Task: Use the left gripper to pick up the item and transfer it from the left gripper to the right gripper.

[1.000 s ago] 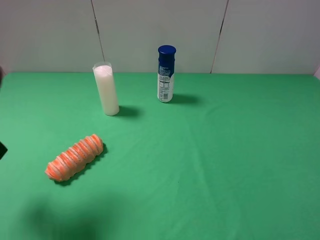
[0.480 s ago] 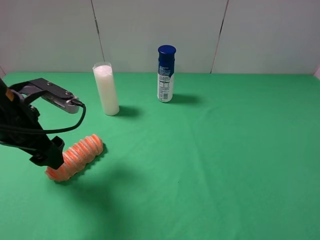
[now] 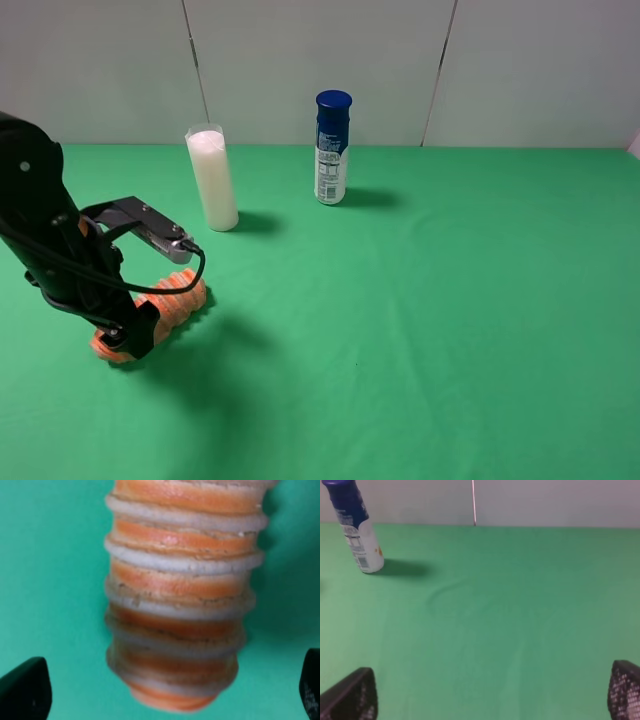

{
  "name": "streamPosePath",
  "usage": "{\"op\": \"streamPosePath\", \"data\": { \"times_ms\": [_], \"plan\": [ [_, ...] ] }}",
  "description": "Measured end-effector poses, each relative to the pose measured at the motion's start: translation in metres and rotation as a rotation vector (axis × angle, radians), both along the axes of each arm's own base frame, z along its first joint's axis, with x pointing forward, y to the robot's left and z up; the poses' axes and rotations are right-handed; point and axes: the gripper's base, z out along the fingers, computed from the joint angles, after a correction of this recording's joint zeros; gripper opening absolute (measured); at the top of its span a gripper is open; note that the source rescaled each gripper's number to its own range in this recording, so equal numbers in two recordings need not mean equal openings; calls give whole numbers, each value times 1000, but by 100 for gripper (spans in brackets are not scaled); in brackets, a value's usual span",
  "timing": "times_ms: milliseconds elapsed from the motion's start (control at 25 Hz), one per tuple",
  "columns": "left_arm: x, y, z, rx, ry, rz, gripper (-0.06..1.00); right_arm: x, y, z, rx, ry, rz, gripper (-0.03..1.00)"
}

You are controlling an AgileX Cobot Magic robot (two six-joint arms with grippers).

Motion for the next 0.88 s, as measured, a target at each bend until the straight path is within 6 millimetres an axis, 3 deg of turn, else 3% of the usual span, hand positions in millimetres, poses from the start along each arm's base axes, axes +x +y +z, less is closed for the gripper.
{"op": "streamPosePath", "data": {
  "times_ms": [320, 560, 880],
  "plan": [
    [-5, 2, -26, -16, -17, -14, 100, 0, 0, 0, 0, 0, 0, 100],
    [-2, 0, -35, -30, -41, -19, 98, 0, 0, 0, 2, 0, 2, 100],
    [-1, -1, -35, -33, -47, -21, 70, 0, 0, 0, 3, 0, 2, 100]
  ]
}}
